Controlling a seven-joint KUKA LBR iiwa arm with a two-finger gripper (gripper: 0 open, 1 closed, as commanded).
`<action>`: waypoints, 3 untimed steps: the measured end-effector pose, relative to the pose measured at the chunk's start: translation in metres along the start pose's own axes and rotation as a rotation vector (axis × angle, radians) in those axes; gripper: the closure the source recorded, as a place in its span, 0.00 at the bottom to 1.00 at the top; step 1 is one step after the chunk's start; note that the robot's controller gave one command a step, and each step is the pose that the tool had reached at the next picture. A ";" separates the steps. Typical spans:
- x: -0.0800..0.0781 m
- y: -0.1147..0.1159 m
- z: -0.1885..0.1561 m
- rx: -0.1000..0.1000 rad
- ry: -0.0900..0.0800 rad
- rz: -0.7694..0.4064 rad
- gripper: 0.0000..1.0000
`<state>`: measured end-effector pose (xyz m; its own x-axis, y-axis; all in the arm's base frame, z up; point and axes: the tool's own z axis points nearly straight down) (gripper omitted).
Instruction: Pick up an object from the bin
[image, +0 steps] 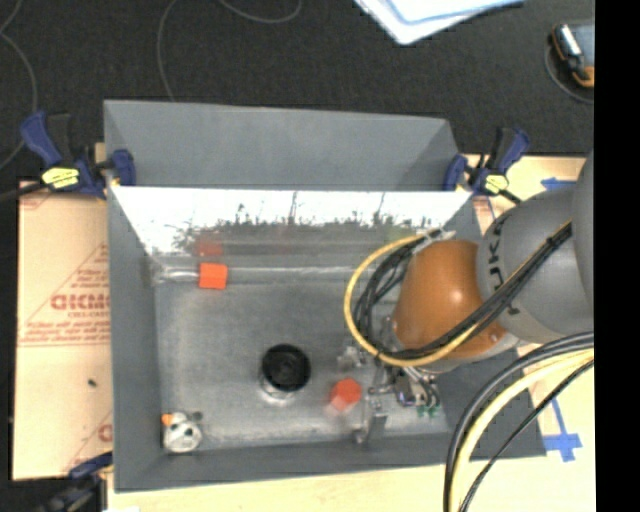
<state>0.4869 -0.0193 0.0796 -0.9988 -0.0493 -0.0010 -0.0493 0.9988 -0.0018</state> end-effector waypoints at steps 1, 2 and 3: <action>-0.054 0.021 0.009 0.000 -0.005 -0.018 1.00; -0.054 0.021 0.009 0.000 -0.005 -0.019 1.00; -0.123 0.072 -0.028 0.001 -0.010 -0.264 0.00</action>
Offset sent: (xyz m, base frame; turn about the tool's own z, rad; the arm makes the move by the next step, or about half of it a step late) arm 0.0000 0.0000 0.0000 0.0000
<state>0.6059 0.0584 0.1080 -0.9512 -0.3085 -0.0107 -0.3084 0.9512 -0.0047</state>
